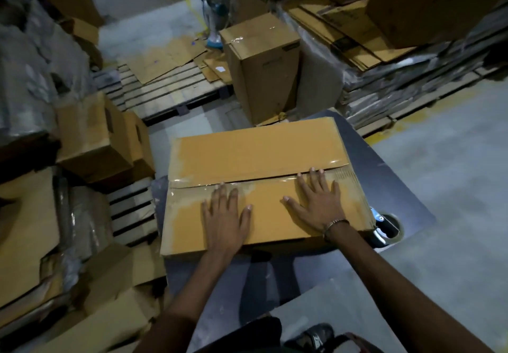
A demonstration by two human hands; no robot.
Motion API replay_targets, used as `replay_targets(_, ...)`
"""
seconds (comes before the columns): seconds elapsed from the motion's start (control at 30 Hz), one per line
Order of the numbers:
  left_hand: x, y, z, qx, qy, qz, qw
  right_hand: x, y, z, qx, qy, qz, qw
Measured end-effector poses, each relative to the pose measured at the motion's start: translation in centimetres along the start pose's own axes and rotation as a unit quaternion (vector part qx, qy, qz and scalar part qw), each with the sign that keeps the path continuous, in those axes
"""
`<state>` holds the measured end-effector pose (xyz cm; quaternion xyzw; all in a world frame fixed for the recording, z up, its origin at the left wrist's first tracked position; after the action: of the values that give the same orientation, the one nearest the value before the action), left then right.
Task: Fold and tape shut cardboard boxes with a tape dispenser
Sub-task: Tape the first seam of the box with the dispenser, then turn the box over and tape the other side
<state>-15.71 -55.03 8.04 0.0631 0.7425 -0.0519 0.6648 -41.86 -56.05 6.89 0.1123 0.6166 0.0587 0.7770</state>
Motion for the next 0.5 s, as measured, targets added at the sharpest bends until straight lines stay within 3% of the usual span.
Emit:
replay_targets(0.07, 0.5, -1.1, -2.3, 0.047, 0.023, -0.001, 0.999, -1.0, 0.5, -0.5, -0.004, -0.061, -0.03, 0.998)
replay_targets(0.17, 2.1, -2.1, -4.5, 0.079, 0.046, 0.032, 0.995, -2.8, 2.5, -2.6, 0.04, -0.161, -0.143, 0.976)
replay_targets(0.33, 2.4, -3.5, -8.1, 0.122, 0.028, 0.028, 0.992, -4.1, 5.2, -10.0, 0.154, -0.255, -0.335, 0.894)
replay_targets(0.43, 2.6, -4.2, -11.5, 0.164, 0.024, 0.03, 0.986, -1.0, 6.5, -16.1, 0.313, -0.346, -0.331, 0.82)
replay_targets(0.5, 2.9, -4.8, -14.0, 0.188, 0.025, 0.031, 0.981, 2.0, 6.6, -19.2, 0.383, -0.339, -0.267, 0.817)
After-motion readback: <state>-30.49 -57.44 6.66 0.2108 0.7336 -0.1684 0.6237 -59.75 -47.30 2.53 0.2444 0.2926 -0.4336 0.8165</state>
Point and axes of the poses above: each hand's wrist, its own y-axis away from the middle knuckle, its own x-axis out of the palm, z = x × y, the point moved 6 cm from there along -y, towards the middle knuckle, and after that the axes turned 5 degrees about x, right-handed, at the moved point
